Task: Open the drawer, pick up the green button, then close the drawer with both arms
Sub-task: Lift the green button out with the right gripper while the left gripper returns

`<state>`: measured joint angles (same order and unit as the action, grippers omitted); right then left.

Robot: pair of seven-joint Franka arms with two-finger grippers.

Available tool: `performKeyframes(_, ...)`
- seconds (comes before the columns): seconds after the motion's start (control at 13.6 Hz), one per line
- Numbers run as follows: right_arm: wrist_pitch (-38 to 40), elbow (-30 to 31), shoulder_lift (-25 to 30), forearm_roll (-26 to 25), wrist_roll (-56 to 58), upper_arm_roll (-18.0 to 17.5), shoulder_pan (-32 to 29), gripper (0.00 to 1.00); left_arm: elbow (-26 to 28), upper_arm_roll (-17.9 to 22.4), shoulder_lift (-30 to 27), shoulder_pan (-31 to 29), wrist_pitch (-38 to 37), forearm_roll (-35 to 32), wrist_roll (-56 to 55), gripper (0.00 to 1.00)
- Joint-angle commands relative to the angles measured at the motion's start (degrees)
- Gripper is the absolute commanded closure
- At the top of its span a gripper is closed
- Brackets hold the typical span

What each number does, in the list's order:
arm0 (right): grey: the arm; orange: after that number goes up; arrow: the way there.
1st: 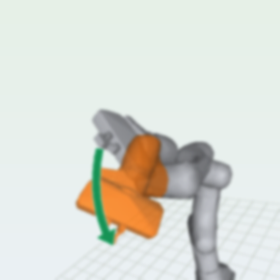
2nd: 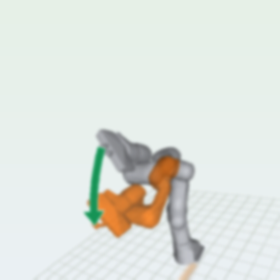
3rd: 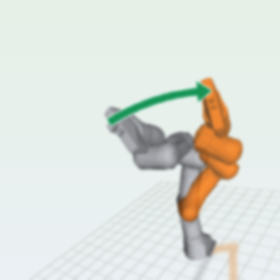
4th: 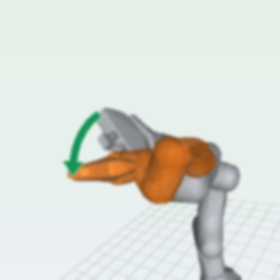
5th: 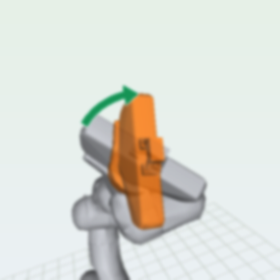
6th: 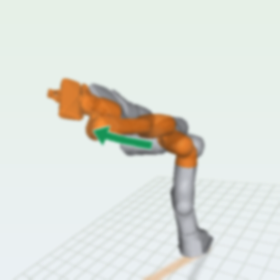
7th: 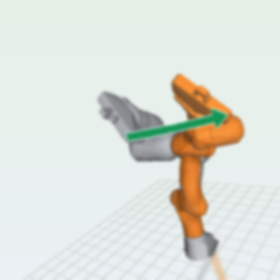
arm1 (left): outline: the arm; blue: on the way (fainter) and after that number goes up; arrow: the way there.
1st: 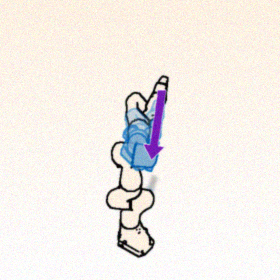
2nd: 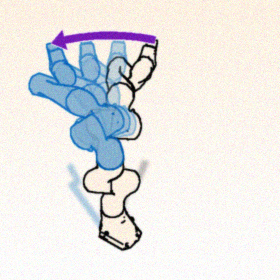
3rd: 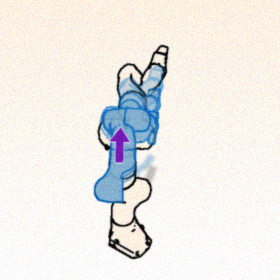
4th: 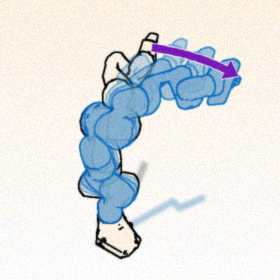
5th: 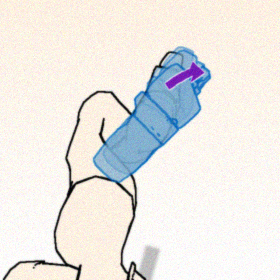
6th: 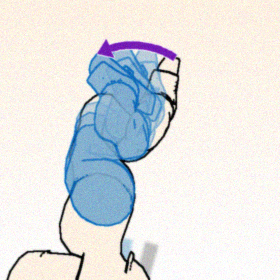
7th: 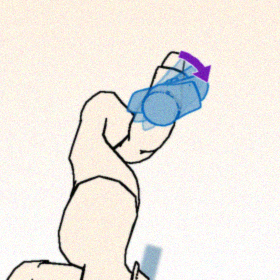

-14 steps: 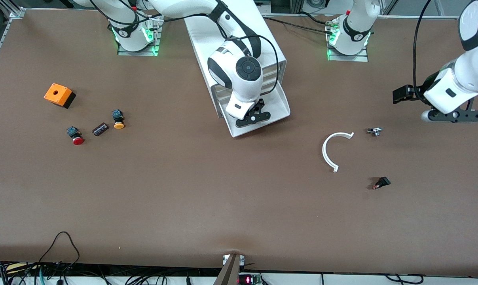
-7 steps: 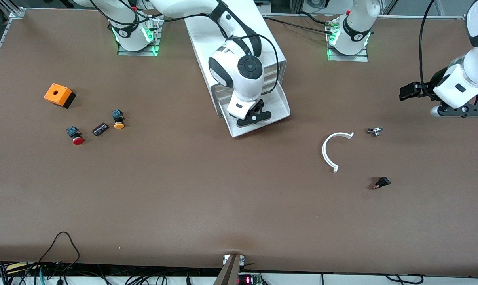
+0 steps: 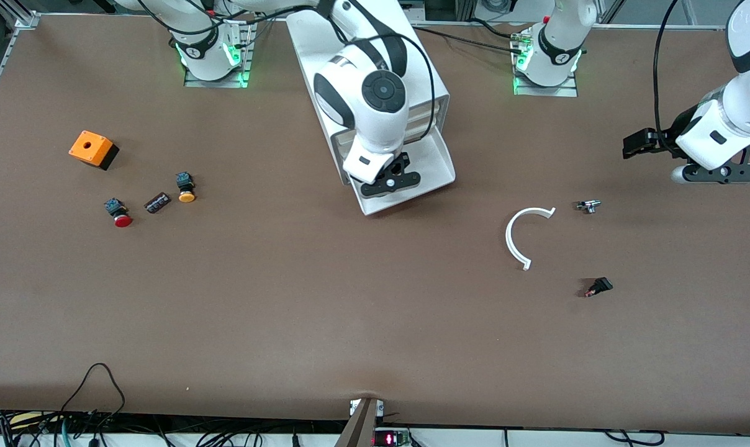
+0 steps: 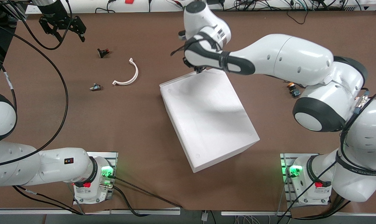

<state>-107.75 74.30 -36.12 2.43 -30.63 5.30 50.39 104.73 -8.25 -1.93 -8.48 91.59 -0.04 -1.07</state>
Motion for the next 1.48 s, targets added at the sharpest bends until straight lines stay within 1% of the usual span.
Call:
performKeyframes(0.0,3.9,-2.8,2.2,1.6,4.5,-0.6,-4.8,1.00,-0.1,-0.7,0.0,0.6,-1.2,3.3,1.2,0.00)
performKeyframes(0.07,3.9,-2.8,3.4,3.8,7.5,-0.5,-7.0,1.00,0.0,-1.0,0.9,2.1,-1.1,5.5,1.1,0.00)
performKeyframes(0.22,6.3,-2.8,5.7,6.5,17.2,-0.5,-12.0,1.00,-0.1,-5.5,4.7,4.2,1.3,5.3,1.0,0.00)
performKeyframes(0.37,11.1,-2.7,7.4,6.6,26.7,-0.5,-17.3,1.00,0.0,-8.3,8.0,6.0,4.1,5.9,0.0,0.00)
performKeyframes(0.44,12.5,-2.6,8.1,6.6,30.9,-0.5,-19.8,1.00,-0.1,-9.2,9.7,6.8,6.0,6.5,-2.5,0.00)
performKeyframes(0.52,13.2,-2.6,8.5,6.6,34.7,-0.5,-22.5,1.00,0.0,-10.6,11.5,7.5,9.2,6.9,-8.1,0.00)
performKeyframes(0.59,14.3,-2.5,8.6,6.6,38.9,-0.5,-25.1,1.00,-0.1,-13.0,13.8,8.7,12.5,6.4,-16.6,0.00)
performKeyframes(0.66,15.4,-2.5,8.9,6.6,43.3,-0.5,-28.0,1.00,-0.1,-14.4,15.7,10.0,16.6,5.6,-25.6,0.00)
performKeyframes(0.74,15.5,-2.1,8.9,6.6,47.0,-0.5,-30.3,1.00,-0.1,-15.0,17.8,12.4,20.9,4.3,-34.7,0.00)
performKeyframes(0.89,14.7,-0.7,8.6,6.4,51.6,-0.3,-33.9,1.00,-0.1,-15.0,21.8,16.6,27.1,1.0,-46.5,0.00)
performKeyframes(0.96,13.7,0.0,8.2,5.8,53.2,-0.2,-35.3,1.00,-0.8,-15.0,24.1,17.0,30.3,0.8,-51.0,0.00)
performKeyframes(1.03,12.2,0.2,7.2,5.5,55.4,-0.2,-36.6,1.00,-1.7,-15.0,26.5,17.7,32.1,0.3,-52.5,0.00)
performKeyframes(1.11,9.2,1.7,6.1,5.2,58.2,0.0,-37.4,1.00,-2.7,-14.8,28.8,19.0,32.7,-2.0,-53.4,0.00)
performKeyframes(1.18,3.8,5.6,6.1,4.4,61.0,0.1,-38.2,1.00,-4.1,-14.5,31.2,19.5,32.7,-4.8,-55.6,0.00)
performKeyframes(1.25,-1.5,9.4,6.2,3.5,63.7,0.1,-39.4,1.00,-4.4,-14.3,32.5,19.5,32.9,-7.7,-61.3,0.00)
performKeyframes(1.33,-6.1,12.4,6.1,3.5,67.2,0.1,-41.0,1.00,-4.6,-14.4,33.2,19.5,33.4,-12.0,-67.0,0.00)
performKeyframes(1.4,-10.7,15.1,5.7,3.5,70.6,0.1,-42.0,1.00,-4.4,-14.6,33.5,19.7,33.5,-14.6,-71.2,0.00)
